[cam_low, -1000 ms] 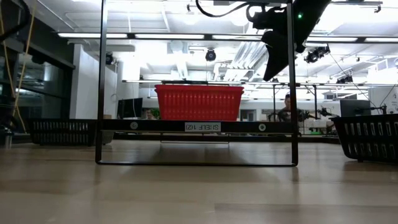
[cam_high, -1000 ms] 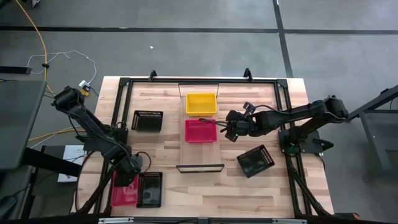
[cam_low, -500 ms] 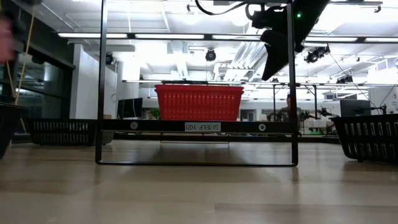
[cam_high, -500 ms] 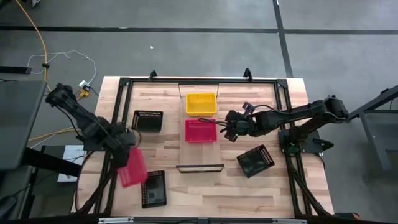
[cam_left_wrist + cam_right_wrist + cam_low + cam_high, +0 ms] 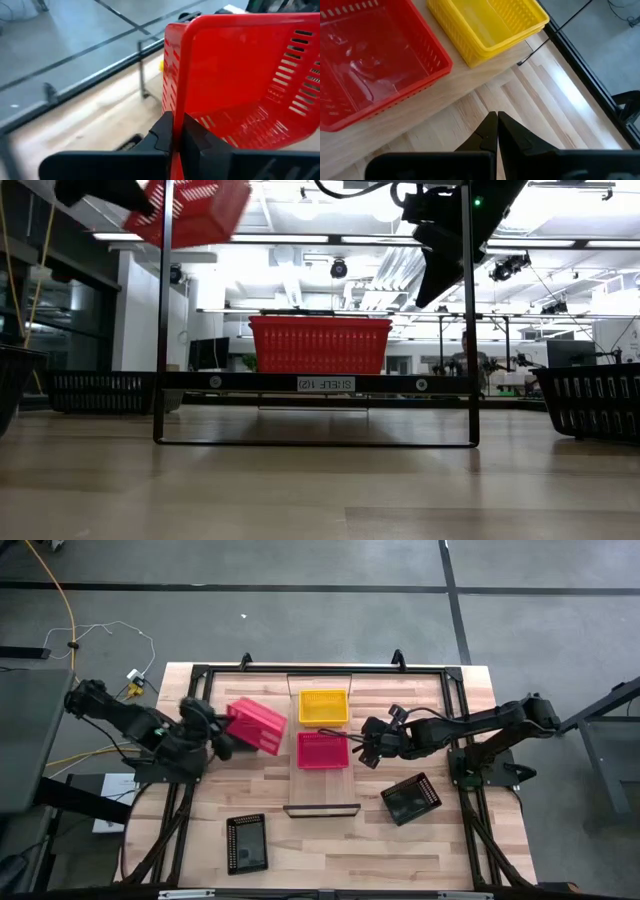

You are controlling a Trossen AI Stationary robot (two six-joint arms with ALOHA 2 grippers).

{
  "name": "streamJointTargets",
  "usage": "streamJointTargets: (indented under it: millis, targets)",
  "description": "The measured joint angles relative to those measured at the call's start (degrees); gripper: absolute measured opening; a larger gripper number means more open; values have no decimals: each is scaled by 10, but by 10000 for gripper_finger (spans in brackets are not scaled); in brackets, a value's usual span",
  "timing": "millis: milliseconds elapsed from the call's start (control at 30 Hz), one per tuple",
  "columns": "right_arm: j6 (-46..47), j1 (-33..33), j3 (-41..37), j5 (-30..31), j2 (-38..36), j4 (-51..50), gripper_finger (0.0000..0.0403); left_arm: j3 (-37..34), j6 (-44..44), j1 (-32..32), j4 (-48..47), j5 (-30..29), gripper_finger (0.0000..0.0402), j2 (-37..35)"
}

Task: Stack baskets on shelf by color
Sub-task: Stack the red bin on the red bin on the shelf

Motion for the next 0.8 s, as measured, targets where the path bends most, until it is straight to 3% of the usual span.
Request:
streamJointTargets:
  millis: [133,267,367,467,633,800]
  targets:
    - [7,0,0,12,0,-1,0,-88,8,15,177,5,0,6]
    - [17,0,0,25,0,-1,0,-170,33,30,422,-2,0,21]
    - [31,0,0,41,0,-6,0,-217,78,44,613,1,0,49]
    - [37,0,0,46,0,-19,0,-240,88,58,746,24,0,95]
    - [64,0,0,73,0,-50,0,-231,118,78,832,54,0,181]
    - [108,0,0,115,-1,-117,0,-164,183,104,752,103,0,216]
